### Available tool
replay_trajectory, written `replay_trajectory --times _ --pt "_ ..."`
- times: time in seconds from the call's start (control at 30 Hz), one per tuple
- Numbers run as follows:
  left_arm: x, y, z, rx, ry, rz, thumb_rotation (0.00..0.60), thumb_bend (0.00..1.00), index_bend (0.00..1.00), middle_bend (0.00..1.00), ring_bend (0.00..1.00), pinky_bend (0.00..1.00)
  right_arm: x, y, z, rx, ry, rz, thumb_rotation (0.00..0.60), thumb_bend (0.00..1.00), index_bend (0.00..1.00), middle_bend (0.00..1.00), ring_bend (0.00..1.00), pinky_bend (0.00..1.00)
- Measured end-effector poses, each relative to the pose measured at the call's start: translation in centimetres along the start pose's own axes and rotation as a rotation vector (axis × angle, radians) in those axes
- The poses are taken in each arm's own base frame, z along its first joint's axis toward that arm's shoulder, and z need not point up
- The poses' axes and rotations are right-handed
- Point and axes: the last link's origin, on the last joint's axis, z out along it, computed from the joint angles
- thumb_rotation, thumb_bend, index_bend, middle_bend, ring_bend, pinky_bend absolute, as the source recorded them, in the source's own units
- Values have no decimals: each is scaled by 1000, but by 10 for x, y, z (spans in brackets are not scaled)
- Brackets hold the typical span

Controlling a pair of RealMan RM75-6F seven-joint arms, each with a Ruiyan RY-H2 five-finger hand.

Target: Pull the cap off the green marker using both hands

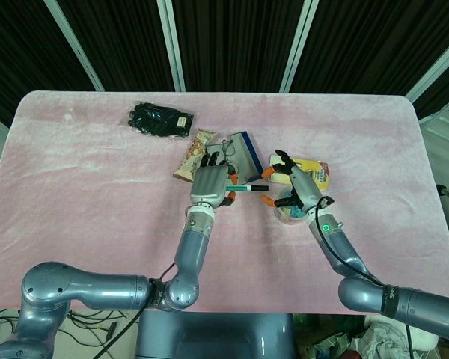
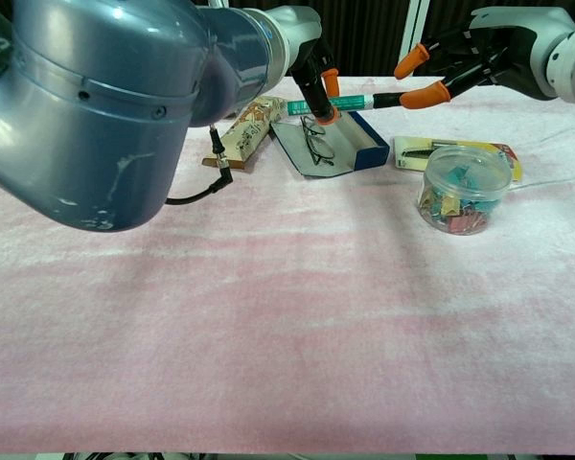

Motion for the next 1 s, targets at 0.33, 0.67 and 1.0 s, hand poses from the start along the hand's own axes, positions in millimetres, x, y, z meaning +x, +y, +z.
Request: replay_trajectory --times 0.33,0.67,1.0 --pt "-2 -1 0 3 14 5 600 515 659 297 0 0 -7 0 4 -6 23 -23 600 185 479 0 41 159" --pt "-5 2 0 -10 11 9 600 514 664 299 0 0 -6 4 4 -17 35 -27 600 195 489 0 41 159" --pt "-3 -1 0 -1 26 16 600 514 666 300 0 0 -7 11 4 -31 18 -28 600 205 510 0 41 159"
